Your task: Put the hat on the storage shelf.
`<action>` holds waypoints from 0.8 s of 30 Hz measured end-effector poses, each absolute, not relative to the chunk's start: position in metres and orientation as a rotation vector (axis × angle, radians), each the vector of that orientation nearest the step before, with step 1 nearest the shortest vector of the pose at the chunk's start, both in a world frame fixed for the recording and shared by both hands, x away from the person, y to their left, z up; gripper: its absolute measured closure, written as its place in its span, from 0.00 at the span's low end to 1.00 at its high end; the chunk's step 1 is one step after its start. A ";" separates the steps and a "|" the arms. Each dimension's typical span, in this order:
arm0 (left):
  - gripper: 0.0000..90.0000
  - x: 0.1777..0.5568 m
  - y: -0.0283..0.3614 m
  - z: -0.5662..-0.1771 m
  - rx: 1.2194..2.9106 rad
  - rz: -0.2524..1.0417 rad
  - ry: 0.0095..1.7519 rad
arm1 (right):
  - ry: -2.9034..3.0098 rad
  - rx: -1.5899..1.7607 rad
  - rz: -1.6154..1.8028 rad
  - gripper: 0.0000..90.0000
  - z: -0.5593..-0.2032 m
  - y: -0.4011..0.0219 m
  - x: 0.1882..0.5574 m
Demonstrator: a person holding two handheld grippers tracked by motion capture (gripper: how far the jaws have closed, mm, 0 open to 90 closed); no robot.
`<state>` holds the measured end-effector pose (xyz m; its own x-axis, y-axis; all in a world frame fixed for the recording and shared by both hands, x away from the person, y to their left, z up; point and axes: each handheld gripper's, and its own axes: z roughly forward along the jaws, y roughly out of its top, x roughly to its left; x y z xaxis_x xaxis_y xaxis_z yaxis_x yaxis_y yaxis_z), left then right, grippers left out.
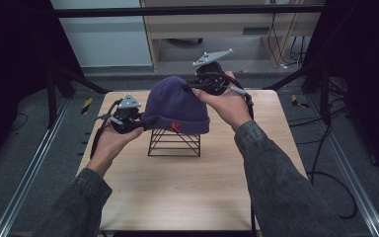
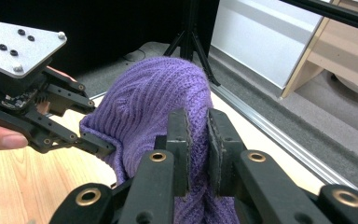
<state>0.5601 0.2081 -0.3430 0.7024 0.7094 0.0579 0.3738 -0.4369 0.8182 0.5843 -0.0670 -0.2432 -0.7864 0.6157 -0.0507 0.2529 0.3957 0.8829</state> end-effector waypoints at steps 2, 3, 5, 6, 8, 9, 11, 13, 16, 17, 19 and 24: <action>0.71 0.561 0.208 -0.347 2.070 0.505 0.832 | 2.294 0.753 1.351 0.89 -0.245 -0.067 0.584; 0.71 0.561 0.208 -0.348 2.074 0.506 0.831 | 2.296 0.757 1.350 0.89 -0.247 -0.067 0.584; 0.71 0.560 0.208 -0.351 2.071 0.504 0.838 | 2.302 0.760 1.350 0.89 -0.250 -0.067 0.584; 0.70 0.560 0.208 -0.353 2.071 0.500 0.837 | 2.304 0.762 1.352 0.89 -0.252 -0.068 0.584; 0.70 0.560 0.209 -0.357 2.073 0.496 0.837 | 2.311 0.770 1.363 0.89 -0.255 -0.068 0.584; 0.71 0.560 0.209 -0.357 2.073 0.496 0.837 | 2.311 0.770 1.363 0.89 -0.255 -0.068 0.584; 0.71 0.561 0.209 -0.360 2.075 0.484 0.845 | 2.317 0.766 1.345 0.89 -0.258 -0.067 0.584; 0.72 0.561 0.209 -0.363 2.079 0.483 0.845 | 2.324 0.774 1.336 0.89 -0.264 -0.067 0.585; 0.72 0.560 0.211 -0.367 2.070 0.476 0.849 | 2.327 0.789 1.341 0.89 -0.270 -0.068 0.585; 0.72 0.560 0.211 -0.369 2.071 0.471 0.849 | 2.327 0.789 1.341 0.89 -0.270 -0.068 0.585; 0.72 0.560 0.211 -0.373 2.072 0.463 0.856 | 2.334 0.795 1.342 0.89 -0.273 -0.068 0.585; 0.72 0.559 0.212 -0.380 2.080 0.457 0.862 | 2.349 0.793 1.340 0.89 -0.279 -0.065 0.584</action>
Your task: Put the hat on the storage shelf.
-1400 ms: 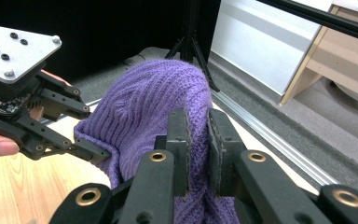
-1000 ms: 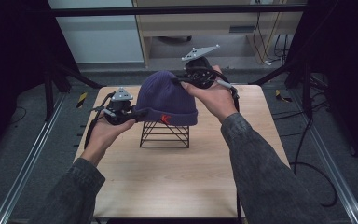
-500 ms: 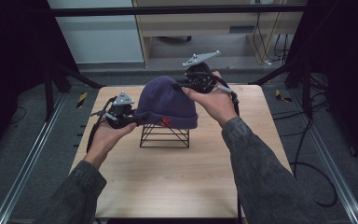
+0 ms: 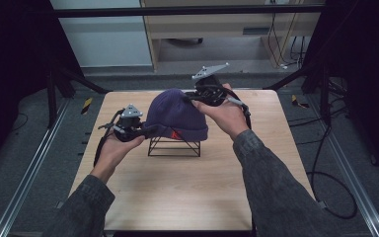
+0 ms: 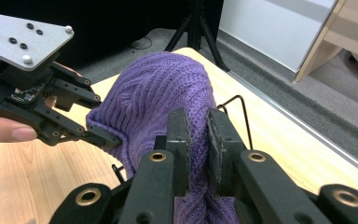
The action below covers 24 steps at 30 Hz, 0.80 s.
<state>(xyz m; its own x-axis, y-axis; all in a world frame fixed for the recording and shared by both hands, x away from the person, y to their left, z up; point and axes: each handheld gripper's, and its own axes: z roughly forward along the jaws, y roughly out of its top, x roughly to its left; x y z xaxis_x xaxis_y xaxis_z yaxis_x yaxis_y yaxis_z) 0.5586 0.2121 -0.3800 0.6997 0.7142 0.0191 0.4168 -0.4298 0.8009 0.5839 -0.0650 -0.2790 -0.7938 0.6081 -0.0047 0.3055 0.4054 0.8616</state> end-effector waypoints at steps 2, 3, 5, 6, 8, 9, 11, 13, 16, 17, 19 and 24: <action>0.72 0.559 0.213 -0.382 2.078 0.455 0.864 | 2.353 0.787 1.340 0.89 -0.281 -0.064 0.583; 0.72 0.559 0.214 -0.384 2.072 0.448 0.868 | 2.349 0.790 1.333 0.90 -0.284 -0.064 0.582; 0.72 0.558 0.214 -0.385 2.073 0.446 0.867 | 2.335 0.799 1.329 0.90 -0.286 -0.064 0.582; 0.72 0.558 0.214 -0.386 2.074 0.447 0.868 | 2.335 0.799 1.329 0.90 -0.286 -0.064 0.582; 0.72 0.557 0.214 -0.387 2.084 0.452 0.867 | 2.342 0.812 1.330 0.90 -0.291 -0.064 0.582; 0.72 0.557 0.214 -0.389 2.090 0.455 0.874 | 2.346 0.812 1.331 0.90 -0.293 -0.063 0.581; 0.72 0.557 0.215 -0.392 2.082 0.456 0.886 | 2.356 0.810 1.323 0.90 -0.296 -0.062 0.580; 0.72 0.558 0.215 -0.394 2.077 0.453 0.893 | 2.360 0.808 1.318 0.90 -0.296 -0.062 0.580; 0.71 0.558 0.215 -0.399 2.081 0.445 0.903 | 2.375 0.798 1.302 0.90 -0.299 -0.060 0.579; 0.70 0.558 0.215 -0.401 2.081 0.444 0.907 | 2.380 0.796 1.294 0.90 -0.301 -0.059 0.579; 0.69 0.559 0.217 -0.405 2.079 0.434 0.920 | 2.390 0.794 1.288 0.90 -0.303 -0.058 0.579; 0.66 0.560 0.221 -0.413 2.078 0.409 0.934 | 2.414 0.785 1.260 0.90 -0.310 -0.054 0.579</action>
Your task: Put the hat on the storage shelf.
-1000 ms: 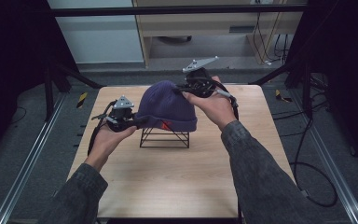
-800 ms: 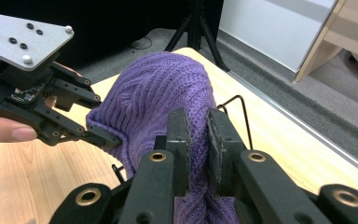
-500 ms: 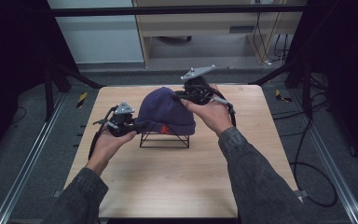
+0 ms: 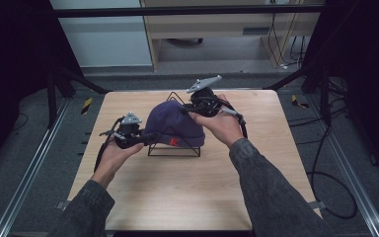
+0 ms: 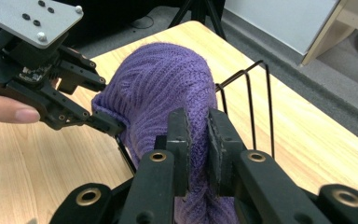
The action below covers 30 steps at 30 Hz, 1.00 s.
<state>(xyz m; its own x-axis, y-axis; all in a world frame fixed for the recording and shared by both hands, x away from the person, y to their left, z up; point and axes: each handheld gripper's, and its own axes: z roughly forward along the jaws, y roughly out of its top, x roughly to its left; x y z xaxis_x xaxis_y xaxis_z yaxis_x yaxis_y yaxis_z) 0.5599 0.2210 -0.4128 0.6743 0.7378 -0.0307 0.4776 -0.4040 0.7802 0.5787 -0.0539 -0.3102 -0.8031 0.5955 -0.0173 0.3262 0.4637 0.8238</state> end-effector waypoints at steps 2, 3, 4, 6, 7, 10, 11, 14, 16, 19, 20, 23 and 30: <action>0.66 0.560 0.223 -0.416 2.080 0.403 0.940 | 2.422 0.784 1.251 0.90 -0.313 -0.052 0.578; 0.66 0.560 0.224 -0.417 2.085 0.400 0.943 | 2.424 0.783 1.255 0.90 -0.315 -0.051 0.578; 0.65 0.559 0.224 -0.418 2.084 0.397 0.947 | 2.431 0.778 1.246 0.90 -0.318 -0.049 0.578; 0.65 0.560 0.226 -0.421 2.092 0.386 0.945 | 2.437 0.780 1.239 0.90 -0.319 -0.048 0.578; 0.64 0.560 0.226 -0.422 2.093 0.379 0.947 | 2.442 0.780 1.234 0.90 -0.320 -0.047 0.577; 0.63 0.560 0.228 -0.426 2.102 0.367 0.952 | 2.452 0.773 1.221 0.89 -0.324 -0.045 0.577; 0.63 0.560 0.228 -0.428 2.102 0.366 0.952 | 2.458 0.772 1.216 0.89 -0.325 -0.045 0.577; 0.62 0.559 0.230 -0.430 2.101 0.362 0.955 | 2.465 0.775 1.202 0.89 -0.328 -0.043 0.577; 0.61 0.559 0.232 -0.430 2.101 0.364 0.952 | 2.468 0.774 1.200 0.89 -0.330 -0.043 0.577; 0.62 0.557 0.234 -0.430 2.097 0.370 0.945 | 2.476 0.773 1.197 0.89 -0.332 -0.041 0.577; 0.62 0.557 0.235 -0.430 2.095 0.371 0.945 | 2.476 0.773 1.197 0.89 -0.332 -0.041 0.577; 0.70 0.556 0.238 -0.430 2.102 0.365 0.943 | 2.492 0.770 1.188 0.89 -0.335 -0.038 0.578; 0.81 0.554 0.240 -0.429 2.120 0.362 0.944 | 2.503 0.760 1.186 0.88 -0.337 -0.033 0.577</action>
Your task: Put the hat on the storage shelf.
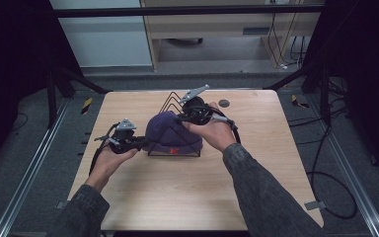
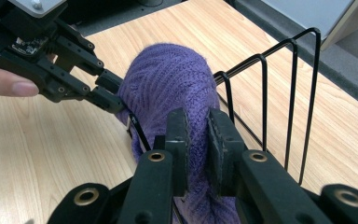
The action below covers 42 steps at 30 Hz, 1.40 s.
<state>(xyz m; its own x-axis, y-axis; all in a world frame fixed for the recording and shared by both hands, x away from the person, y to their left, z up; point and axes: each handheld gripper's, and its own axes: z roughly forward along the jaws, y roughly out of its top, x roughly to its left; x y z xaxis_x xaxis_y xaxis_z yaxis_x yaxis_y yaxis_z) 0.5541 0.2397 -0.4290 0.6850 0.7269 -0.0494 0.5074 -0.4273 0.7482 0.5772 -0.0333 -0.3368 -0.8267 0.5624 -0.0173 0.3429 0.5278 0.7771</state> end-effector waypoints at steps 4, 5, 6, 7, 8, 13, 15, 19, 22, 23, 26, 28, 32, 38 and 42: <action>0.83 0.553 0.241 -0.429 2.123 0.363 0.948 | 2.526 0.754 1.175 0.87 -0.337 -0.033 0.577; 0.83 0.553 0.241 -0.430 2.121 0.361 0.951 | 2.526 0.754 1.175 0.87 -0.337 -0.033 0.577; 0.83 0.553 0.242 -0.430 2.130 0.363 0.949 | 2.529 0.750 1.174 0.87 -0.338 -0.033 0.577; 0.83 0.553 0.242 -0.430 2.129 0.360 0.951 | 2.529 0.746 1.172 0.87 -0.338 -0.033 0.577; 0.83 0.553 0.242 -0.430 2.129 0.360 0.951 | 2.530 0.747 1.173 0.86 -0.337 -0.033 0.577; 0.80 0.552 0.242 -0.431 2.125 0.356 0.948 | 2.524 0.746 1.177 0.81 -0.336 -0.035 0.576; 0.80 0.552 0.242 -0.431 2.132 0.357 0.947 | 2.519 0.750 1.182 0.80 -0.335 -0.036 0.575; 0.80 0.551 0.241 -0.434 2.137 0.361 0.955 | 2.517 0.745 1.191 0.78 -0.333 -0.038 0.574; 0.79 0.552 0.243 -0.433 2.135 0.364 0.953 | 2.516 0.738 1.192 0.78 -0.331 -0.039 0.573; 0.79 0.551 0.243 -0.432 2.131 0.364 0.955 | 2.515 0.733 1.192 0.78 -0.330 -0.041 0.572; 0.78 0.550 0.245 -0.431 2.126 0.370 0.956 | 2.514 0.734 1.191 0.78 -0.329 -0.042 0.571; 0.77 0.549 0.247 -0.431 2.121 0.378 0.958 | 2.513 0.736 1.184 0.77 -0.329 -0.045 0.571; 0.74 0.545 0.251 -0.430 2.129 0.401 0.963 | 2.510 0.746 1.176 0.77 -0.330 -0.049 0.570; 0.68 0.537 0.260 -0.423 2.131 0.431 0.969 | 2.489 0.752 1.190 0.75 -0.327 -0.057 0.567; 0.62 0.534 0.265 -0.419 2.106 0.442 0.994 | 2.483 0.760 1.188 0.74 -0.327 -0.062 0.564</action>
<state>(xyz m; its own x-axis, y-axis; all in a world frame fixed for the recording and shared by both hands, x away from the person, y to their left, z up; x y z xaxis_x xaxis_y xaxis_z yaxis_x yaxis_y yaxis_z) 0.5342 0.2651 -0.4193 0.6382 0.7698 -0.0076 0.5098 -0.4151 0.7535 0.5639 -0.0617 -0.3270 -0.8205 0.5710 -0.0284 0.3362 0.5222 0.7838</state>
